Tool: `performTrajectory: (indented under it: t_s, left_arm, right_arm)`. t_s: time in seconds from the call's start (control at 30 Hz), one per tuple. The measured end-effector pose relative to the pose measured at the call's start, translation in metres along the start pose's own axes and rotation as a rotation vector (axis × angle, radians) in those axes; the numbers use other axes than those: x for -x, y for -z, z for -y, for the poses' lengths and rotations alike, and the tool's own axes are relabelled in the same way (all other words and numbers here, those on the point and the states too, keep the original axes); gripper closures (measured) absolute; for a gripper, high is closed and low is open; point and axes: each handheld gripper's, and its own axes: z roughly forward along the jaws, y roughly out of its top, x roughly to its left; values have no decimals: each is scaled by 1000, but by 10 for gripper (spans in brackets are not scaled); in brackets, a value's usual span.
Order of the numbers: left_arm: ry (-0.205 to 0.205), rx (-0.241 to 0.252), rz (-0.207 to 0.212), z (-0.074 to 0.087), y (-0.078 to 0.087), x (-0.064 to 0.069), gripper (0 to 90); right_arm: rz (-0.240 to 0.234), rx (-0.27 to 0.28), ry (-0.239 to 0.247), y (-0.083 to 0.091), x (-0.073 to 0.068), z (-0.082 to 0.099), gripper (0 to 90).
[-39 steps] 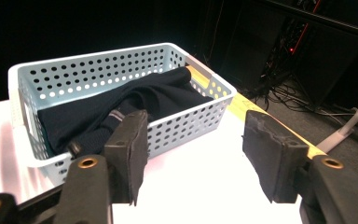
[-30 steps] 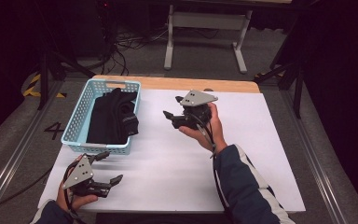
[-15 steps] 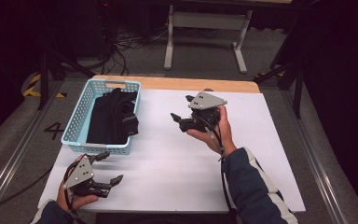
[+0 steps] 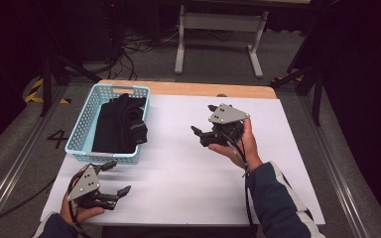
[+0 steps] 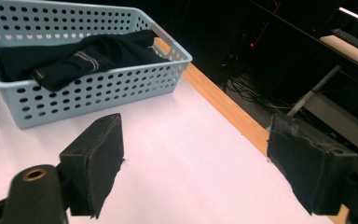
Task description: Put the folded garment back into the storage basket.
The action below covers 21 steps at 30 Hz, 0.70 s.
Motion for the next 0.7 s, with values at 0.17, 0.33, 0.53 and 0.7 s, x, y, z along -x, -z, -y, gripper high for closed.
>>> performTrajectory:
  t_s: [0.17, 0.33, 0.53, 0.7]
  left_arm:
    - [2, -2, 3, 0, -1, 0, 117]
    - [2, -2, 3, 0, -1, 0, 116]
    - [7, -2, 2, 0, -1, 1, 115]
    - [7, -5, 1, 0, -1, 2, 115]
  right_arm:
    - [6, 0, 15, 7, 0, 5, 180]
    - [22, -9, 34, 13, -1, 10, 172]
    - [27, -13, 46, 17, -3, 15, 166]
    - [15, 3, 39, 24, -4, 22, 150]
